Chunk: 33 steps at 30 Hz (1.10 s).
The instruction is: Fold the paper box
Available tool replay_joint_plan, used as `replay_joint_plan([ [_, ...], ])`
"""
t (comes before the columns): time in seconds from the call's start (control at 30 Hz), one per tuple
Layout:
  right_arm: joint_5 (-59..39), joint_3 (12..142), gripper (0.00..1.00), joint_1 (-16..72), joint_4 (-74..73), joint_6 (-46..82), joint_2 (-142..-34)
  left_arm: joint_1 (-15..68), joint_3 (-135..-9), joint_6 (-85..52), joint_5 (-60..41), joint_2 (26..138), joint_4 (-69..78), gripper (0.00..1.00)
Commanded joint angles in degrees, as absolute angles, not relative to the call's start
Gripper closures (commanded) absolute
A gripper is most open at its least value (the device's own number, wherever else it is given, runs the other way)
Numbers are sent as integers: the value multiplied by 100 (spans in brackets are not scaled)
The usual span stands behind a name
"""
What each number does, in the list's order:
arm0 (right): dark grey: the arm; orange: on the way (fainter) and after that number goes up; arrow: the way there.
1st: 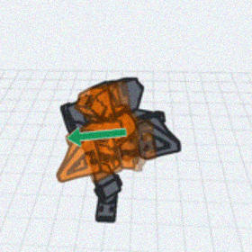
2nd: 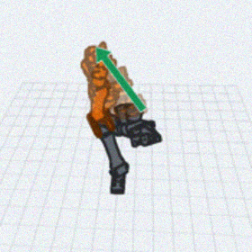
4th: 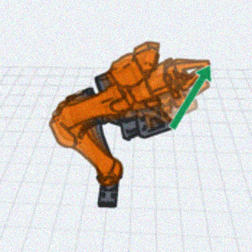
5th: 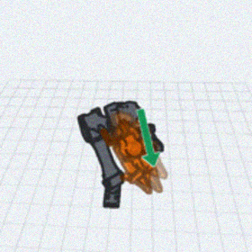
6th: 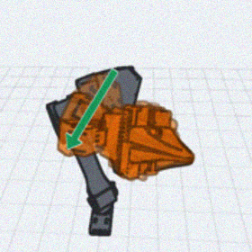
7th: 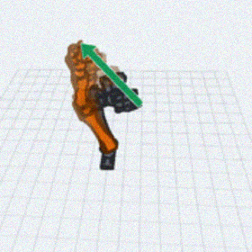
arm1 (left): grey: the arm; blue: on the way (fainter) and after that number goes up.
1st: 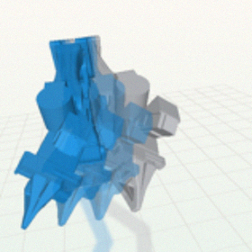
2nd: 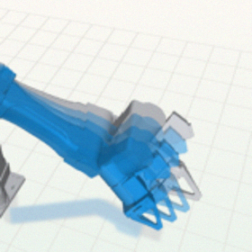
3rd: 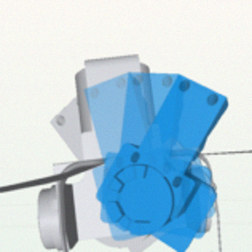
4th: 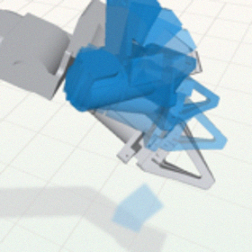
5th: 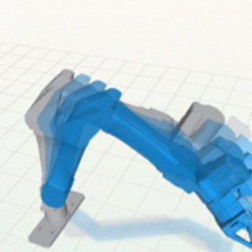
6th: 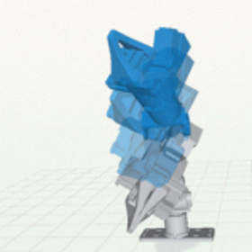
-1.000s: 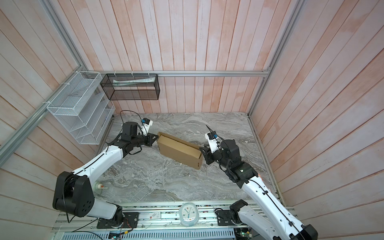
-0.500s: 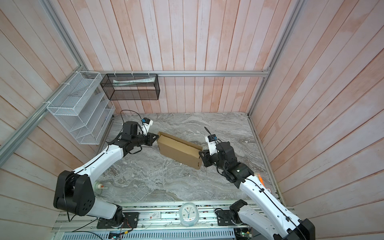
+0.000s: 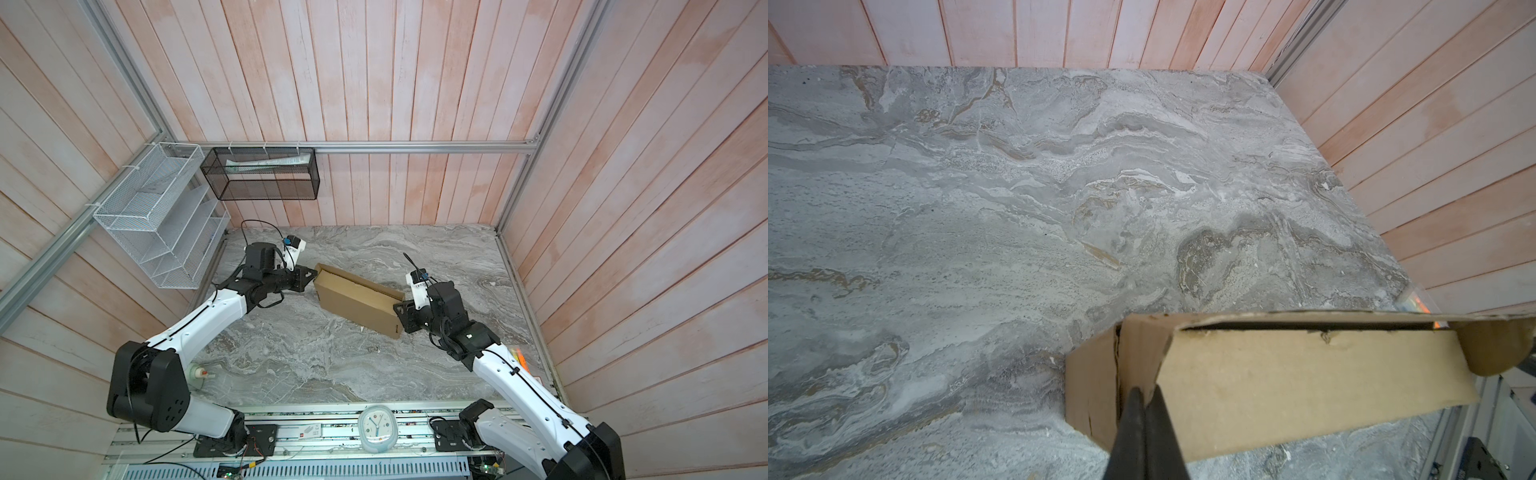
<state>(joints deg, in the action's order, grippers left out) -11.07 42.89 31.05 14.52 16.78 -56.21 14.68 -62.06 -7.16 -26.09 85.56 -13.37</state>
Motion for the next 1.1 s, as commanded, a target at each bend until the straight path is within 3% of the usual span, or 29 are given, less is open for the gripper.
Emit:
replay_joint_plan([
  [0.0, -1331, 4316, 65, 3138, 1301, 1678, -5712, 1494, -6379, -765, -2654, 8596, -1512, 100],
  [1.07, -1086, 4224, 65, 3129, 1623, 1522, -5413, 1494, -6109, -878, -2654, 8603, -1155, 100],
])
